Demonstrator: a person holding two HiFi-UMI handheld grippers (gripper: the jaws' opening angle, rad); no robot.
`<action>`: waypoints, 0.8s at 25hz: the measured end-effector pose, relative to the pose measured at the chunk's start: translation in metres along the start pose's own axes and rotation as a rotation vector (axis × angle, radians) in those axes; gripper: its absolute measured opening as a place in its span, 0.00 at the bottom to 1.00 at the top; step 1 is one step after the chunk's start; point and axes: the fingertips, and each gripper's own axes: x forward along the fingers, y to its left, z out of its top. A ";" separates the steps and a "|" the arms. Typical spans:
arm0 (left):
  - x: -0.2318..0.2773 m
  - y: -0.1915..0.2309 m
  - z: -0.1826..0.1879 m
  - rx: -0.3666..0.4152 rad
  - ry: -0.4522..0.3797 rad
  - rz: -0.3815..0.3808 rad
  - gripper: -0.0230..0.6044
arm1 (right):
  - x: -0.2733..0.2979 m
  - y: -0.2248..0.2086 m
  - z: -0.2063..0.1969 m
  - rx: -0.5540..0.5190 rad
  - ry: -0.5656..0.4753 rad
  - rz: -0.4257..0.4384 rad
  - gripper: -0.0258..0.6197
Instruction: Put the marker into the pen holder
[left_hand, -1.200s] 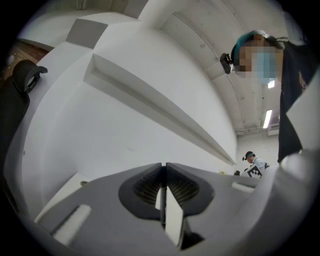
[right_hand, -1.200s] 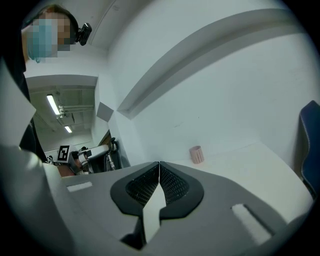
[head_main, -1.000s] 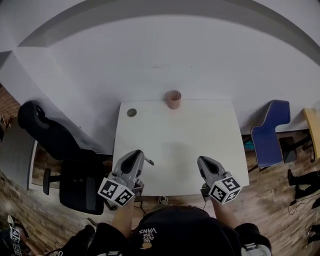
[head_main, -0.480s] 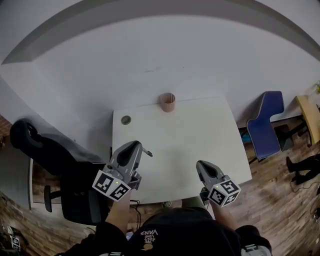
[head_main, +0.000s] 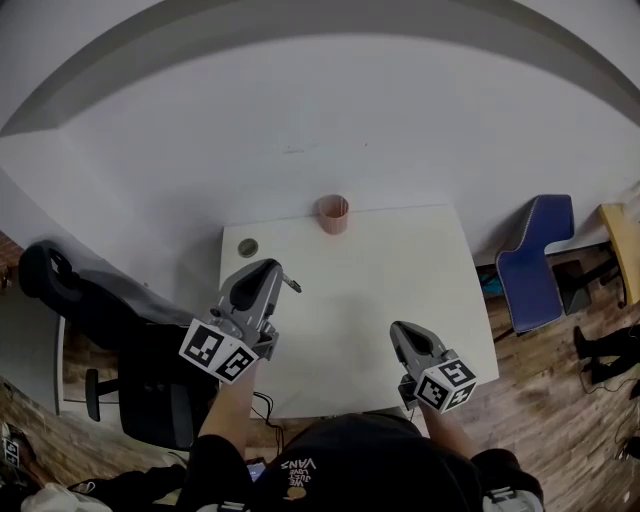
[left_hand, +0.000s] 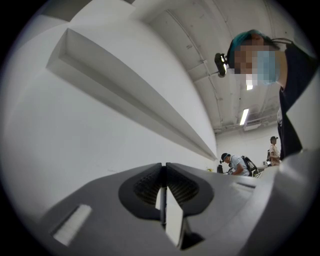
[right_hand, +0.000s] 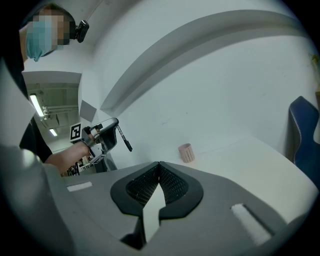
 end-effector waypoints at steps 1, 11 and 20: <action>0.007 0.002 0.003 0.011 -0.002 0.000 0.16 | 0.002 -0.004 0.002 0.000 0.002 0.004 0.04; 0.072 0.029 0.022 0.079 0.010 -0.001 0.16 | 0.020 -0.038 0.008 0.036 0.033 0.031 0.04; 0.130 0.060 0.009 0.060 0.037 0.006 0.16 | 0.025 -0.063 0.001 0.075 0.065 0.019 0.04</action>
